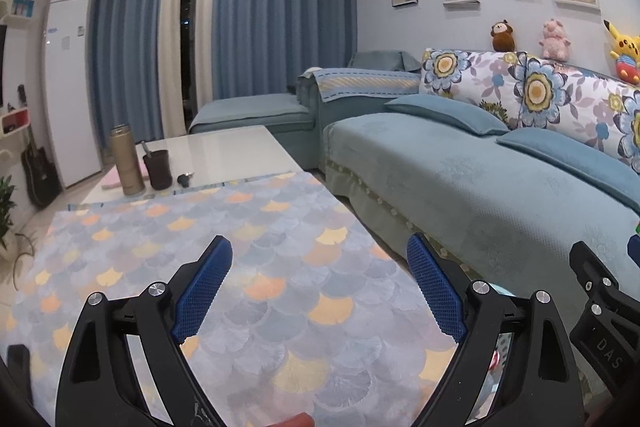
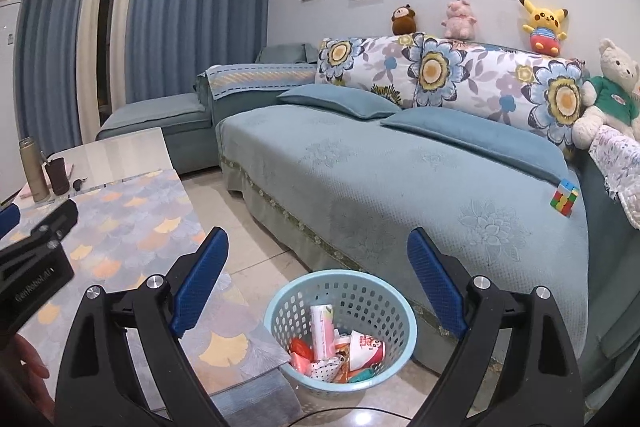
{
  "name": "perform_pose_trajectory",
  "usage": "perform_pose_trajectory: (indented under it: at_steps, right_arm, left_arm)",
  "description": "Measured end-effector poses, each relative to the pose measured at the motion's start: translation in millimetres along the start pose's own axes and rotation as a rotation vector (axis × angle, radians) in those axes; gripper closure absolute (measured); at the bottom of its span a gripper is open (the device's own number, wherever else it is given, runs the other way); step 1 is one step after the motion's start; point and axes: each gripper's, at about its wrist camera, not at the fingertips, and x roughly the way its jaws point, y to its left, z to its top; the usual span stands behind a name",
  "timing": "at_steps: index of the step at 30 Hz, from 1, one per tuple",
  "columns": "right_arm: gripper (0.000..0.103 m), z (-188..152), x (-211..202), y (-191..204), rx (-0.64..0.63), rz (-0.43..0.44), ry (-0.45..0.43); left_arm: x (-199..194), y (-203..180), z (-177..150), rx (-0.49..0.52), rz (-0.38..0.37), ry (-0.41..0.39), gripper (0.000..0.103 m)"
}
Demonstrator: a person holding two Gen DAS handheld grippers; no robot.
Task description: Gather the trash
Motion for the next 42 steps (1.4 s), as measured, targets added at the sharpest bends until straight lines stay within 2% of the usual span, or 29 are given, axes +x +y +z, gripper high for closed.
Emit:
perform_pose_trajectory:
  at_steps: [4, 9, 14, 23, 27, 37, 42]
  right_arm:
    - [0.016, 0.0, 1.9, 1.2, -0.008, -0.018, 0.009]
    - [0.016, -0.6, 7.2, -4.1, 0.008, -0.017, 0.026]
    - [0.016, -2.8, 8.4, -0.2, 0.013, -0.001, 0.036]
    - [0.013, -4.5, 5.5, 12.6, -0.005, 0.024, 0.034]
    - [0.013, -4.6, 5.1, 13.3, -0.005, 0.03, 0.034]
    - [0.013, -5.8, 7.4, 12.1, -0.002, 0.037, 0.037]
    - [0.013, -6.1, 9.2, 13.5, -0.009, 0.038, 0.045]
  left_arm:
    - [6.3, 6.6, -1.8, -0.032, -0.076, 0.055, 0.016]
    - [5.3, 10.4, -2.3, 0.004, 0.003, 0.025, 0.016]
    - [5.9, 12.6, -3.7, -0.013, -0.016, 0.048, 0.016]
    - [2.6, 11.4, -5.4, -0.011, 0.012, 0.04, 0.016]
    - [3.7, 18.1, -6.8, -0.052, -0.017, 0.071, 0.016]
    - [2.1, 20.6, -6.6, -0.024, 0.016, 0.06, 0.016]
    - [2.6, 30.7, -5.4, -0.055, 0.024, 0.069, 0.016]
